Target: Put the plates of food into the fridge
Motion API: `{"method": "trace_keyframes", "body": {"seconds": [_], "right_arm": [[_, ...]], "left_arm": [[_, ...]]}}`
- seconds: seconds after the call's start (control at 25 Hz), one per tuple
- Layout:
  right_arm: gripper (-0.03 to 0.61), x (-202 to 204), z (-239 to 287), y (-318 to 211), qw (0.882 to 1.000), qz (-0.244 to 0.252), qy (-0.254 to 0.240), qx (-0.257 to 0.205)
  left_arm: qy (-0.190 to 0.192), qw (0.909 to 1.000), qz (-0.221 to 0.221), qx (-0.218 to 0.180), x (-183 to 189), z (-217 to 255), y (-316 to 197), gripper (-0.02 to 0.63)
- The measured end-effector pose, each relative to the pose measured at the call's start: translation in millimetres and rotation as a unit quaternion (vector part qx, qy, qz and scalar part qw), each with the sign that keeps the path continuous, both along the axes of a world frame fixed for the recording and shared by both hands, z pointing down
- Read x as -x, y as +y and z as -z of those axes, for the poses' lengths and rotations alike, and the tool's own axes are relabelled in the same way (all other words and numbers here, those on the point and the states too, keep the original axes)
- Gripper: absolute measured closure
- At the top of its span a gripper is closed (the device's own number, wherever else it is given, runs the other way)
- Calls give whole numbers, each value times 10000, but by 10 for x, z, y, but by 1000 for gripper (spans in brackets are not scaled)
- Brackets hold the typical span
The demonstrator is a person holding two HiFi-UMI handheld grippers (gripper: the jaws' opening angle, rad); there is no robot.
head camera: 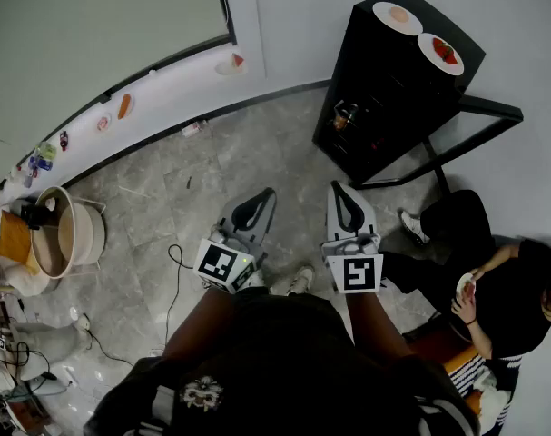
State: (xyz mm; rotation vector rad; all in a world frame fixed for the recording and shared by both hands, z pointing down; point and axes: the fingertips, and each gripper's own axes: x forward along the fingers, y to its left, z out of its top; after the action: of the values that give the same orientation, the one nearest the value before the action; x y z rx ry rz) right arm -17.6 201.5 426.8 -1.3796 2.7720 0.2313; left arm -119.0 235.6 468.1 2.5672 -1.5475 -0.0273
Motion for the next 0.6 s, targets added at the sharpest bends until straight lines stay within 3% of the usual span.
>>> {"method": "trace_keyframes", "body": {"seconds": [0.28, 0.6], "right_arm": [[555, 179, -38, 43, 9998, 92, -149, 40], [555, 393, -67, 171, 9996, -36, -261, 30]], "left_arm": [[83, 9997, 103, -204, 85, 106, -1, 581], [62, 9994, -105, -324, 240, 137, 43, 581]]}}
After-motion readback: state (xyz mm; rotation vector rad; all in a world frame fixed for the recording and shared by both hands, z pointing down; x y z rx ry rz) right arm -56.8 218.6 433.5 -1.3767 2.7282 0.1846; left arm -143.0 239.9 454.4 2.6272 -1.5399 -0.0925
